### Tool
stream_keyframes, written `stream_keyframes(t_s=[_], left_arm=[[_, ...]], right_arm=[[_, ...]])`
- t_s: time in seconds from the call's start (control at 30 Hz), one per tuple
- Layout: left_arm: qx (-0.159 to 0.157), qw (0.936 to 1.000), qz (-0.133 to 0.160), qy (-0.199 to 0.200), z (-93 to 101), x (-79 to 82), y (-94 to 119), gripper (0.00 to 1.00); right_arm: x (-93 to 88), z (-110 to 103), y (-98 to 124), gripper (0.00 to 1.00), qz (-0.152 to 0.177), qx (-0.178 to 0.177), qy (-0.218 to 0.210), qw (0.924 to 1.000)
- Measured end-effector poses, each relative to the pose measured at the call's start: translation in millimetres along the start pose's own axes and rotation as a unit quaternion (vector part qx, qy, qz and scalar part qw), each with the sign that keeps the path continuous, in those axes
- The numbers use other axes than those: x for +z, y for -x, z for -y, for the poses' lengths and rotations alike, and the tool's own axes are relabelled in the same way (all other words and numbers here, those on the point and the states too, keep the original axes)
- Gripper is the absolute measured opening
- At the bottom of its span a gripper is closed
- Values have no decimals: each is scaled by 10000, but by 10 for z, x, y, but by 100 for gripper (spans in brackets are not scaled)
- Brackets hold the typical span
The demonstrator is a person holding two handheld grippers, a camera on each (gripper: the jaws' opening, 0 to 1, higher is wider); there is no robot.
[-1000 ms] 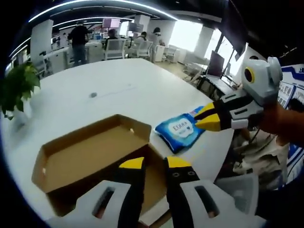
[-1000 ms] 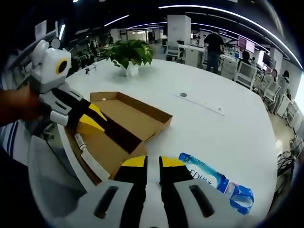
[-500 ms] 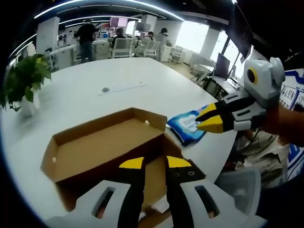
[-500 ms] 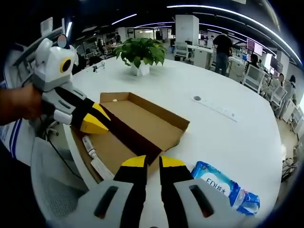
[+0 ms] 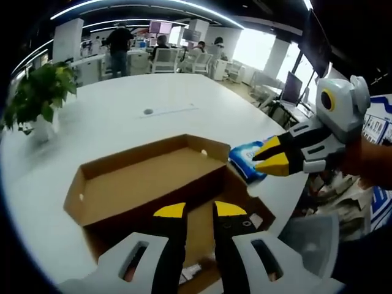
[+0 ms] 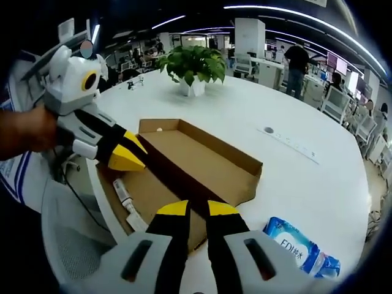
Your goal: Operate the shoe box by opening the lid, removing the specified soft item, and placing it in the target area until the item is outside and the box remains undamaged.
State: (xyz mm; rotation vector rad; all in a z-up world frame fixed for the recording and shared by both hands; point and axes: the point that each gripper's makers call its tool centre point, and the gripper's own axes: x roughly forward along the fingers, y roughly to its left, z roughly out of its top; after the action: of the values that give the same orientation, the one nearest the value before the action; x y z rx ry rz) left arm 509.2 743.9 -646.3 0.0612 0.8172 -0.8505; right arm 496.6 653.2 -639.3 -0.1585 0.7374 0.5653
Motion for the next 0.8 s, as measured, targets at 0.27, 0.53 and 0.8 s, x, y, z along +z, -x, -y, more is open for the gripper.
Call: stream_keyframes(t_s=[0.27,0.53,0.8], left_arm=[[-4,10000,-34,71,-86,-94,34,14],[19,9997,-63,248,-177,-235,35,14],[-4,9991,-22,422,-210,-305,27,14]], right_arm=[[-8,-89,-114,9,-107,116,34,9999],[-97,-182,-184,9,-362,271,102,9989],[-181,-308,-239,10,-586,427,229,9971]])
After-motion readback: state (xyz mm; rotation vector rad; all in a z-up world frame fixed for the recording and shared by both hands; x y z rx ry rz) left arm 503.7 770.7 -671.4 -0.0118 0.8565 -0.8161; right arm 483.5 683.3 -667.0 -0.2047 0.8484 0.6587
